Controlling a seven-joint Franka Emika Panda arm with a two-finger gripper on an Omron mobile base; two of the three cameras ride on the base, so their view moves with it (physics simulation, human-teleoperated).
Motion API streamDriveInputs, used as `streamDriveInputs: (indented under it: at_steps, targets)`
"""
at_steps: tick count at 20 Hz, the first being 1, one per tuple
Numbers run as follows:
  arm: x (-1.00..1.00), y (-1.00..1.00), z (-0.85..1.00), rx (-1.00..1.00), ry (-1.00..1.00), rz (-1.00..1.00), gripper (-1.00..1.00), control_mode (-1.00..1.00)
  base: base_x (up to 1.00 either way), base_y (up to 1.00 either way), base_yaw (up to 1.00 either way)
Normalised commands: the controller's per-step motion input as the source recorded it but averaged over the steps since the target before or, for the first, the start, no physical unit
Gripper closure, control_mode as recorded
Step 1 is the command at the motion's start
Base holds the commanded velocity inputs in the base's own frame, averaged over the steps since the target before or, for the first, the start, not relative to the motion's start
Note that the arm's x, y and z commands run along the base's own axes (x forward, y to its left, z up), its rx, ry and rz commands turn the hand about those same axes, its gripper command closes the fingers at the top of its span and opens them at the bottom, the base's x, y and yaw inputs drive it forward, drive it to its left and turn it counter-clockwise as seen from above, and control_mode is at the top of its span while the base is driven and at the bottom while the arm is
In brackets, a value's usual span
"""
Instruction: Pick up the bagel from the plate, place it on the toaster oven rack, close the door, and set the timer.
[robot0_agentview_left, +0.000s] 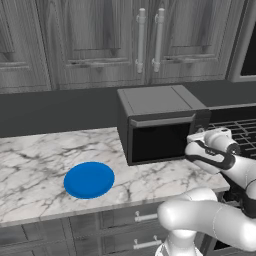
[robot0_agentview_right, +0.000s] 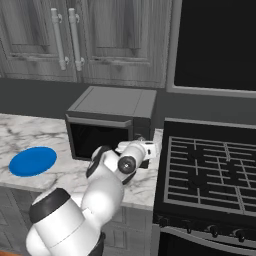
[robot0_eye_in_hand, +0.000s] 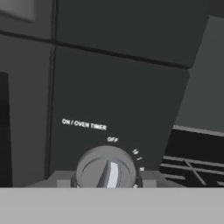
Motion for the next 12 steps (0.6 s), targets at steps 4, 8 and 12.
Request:
streamDriveInputs:
  at_steps: [4,8,12]
  targets:
    - [0.00,-0.02,0.00,0.18,0.00,0.00,1.00,-1.00,0.00,0.00,0.00]
    - [0.00,0.00,0.00,0.18,0.00,-0.06,1.00,-1.00,0.00,0.00,0.00]
    - [0.00,0.00,0.00,0.20,0.00,-0.10,1.00,-1.00,0.00,0.00,0.00]
